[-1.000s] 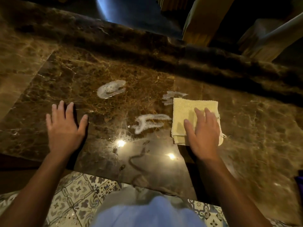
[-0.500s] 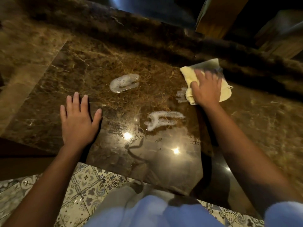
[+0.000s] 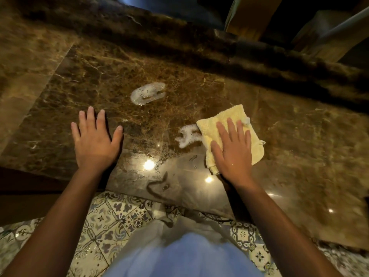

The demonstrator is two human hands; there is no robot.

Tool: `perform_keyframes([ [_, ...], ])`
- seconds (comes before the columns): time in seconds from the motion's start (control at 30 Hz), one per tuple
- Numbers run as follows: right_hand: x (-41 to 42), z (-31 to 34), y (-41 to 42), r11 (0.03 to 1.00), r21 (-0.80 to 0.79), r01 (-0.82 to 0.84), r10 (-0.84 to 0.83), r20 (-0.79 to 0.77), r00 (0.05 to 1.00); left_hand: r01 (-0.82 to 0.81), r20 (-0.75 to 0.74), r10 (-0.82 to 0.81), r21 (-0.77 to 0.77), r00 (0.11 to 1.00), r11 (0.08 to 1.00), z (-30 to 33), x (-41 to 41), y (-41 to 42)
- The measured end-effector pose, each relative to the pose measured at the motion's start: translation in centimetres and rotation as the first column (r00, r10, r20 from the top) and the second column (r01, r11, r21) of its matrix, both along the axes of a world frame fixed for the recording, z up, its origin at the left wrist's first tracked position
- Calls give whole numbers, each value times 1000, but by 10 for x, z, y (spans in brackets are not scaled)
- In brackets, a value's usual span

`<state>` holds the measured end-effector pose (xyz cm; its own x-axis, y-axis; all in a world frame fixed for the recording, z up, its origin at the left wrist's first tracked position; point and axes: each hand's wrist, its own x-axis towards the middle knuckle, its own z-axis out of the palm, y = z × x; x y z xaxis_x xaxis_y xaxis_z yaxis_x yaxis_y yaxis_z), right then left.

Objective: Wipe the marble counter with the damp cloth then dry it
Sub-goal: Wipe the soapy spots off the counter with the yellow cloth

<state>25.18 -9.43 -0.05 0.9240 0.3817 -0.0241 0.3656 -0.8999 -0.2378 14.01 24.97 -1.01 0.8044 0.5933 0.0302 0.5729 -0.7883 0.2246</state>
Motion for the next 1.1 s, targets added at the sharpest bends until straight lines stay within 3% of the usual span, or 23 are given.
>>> perform_keyframes([
  [0.2, -20, -5, 6, 989, -90, 116, -115, 16, 993, 9, 34, -10, 6, 999, 1000, -1, -1, 1],
  [0.47, 88, -1, 58, 972, -84, 221, -222, -14, 975, -9, 6, 8, 29, 1000, 1000, 2, 1, -1],
  [0.63, 117, 5, 68, 979, -72, 192, -194, -17, 981, -2, 15, 2, 10, 1000, 1000, 4, -1, -2],
  [0.93, -25, 0, 13, 984, 16, 177, -177, 4, 984, 61, 47, -60, -15, 997, 998, -1, -7, 4],
  [1.1, -83, -4, 22, 963, -85, 257, -258, 0, 966, 58, 46, -58, -3, 997, 998, -1, -6, 3],
])
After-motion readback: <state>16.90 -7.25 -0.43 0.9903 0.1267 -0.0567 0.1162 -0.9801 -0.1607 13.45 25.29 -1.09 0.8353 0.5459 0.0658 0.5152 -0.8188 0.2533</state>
